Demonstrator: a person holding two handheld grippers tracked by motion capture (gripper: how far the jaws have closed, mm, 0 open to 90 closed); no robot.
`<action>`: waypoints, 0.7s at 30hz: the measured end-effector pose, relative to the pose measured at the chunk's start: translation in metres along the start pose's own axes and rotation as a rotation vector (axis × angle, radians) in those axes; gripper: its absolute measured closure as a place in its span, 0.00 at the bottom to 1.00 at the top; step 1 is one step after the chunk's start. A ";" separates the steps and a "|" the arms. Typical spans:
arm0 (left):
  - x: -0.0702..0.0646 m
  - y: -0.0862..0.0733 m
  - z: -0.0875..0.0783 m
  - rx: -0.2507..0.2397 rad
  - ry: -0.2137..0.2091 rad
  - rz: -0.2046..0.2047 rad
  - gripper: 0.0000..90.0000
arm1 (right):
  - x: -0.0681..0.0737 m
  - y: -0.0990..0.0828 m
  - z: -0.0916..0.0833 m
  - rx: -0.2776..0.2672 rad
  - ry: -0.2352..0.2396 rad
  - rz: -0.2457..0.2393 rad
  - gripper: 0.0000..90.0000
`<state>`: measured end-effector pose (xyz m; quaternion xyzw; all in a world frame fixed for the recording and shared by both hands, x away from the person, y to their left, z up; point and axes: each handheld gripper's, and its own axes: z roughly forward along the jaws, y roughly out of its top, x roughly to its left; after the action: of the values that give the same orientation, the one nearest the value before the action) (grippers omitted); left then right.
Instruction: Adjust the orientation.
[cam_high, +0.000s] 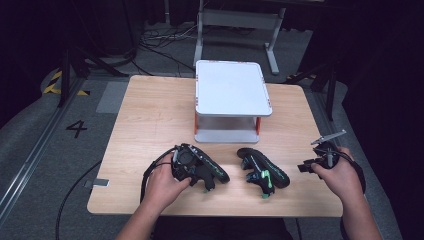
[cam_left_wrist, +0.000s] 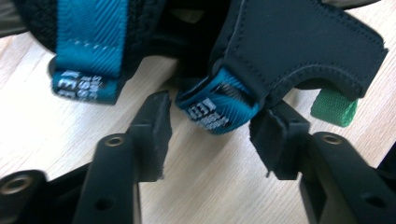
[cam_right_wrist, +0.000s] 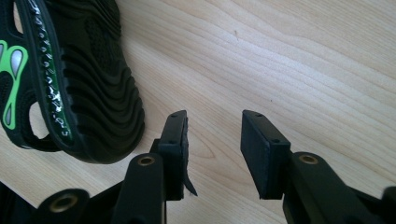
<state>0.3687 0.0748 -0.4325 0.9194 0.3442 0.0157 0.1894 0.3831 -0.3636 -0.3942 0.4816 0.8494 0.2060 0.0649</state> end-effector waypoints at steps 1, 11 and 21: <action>0.000 0.000 0.001 0.003 0.003 -0.001 0.57 | 0.000 0.000 0.000 0.001 0.001 0.001 0.70; 0.001 0.000 0.006 -0.012 0.026 -0.014 0.74 | -0.001 -0.001 0.002 0.003 0.005 -0.001 0.69; -0.002 0.002 0.005 -0.011 0.040 -0.027 0.77 | 0.000 -0.001 0.000 0.001 0.004 -0.002 0.69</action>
<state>0.3689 0.0704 -0.4359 0.9132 0.3601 0.0335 0.1877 0.3829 -0.3641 -0.3949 0.4804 0.8501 0.2064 0.0634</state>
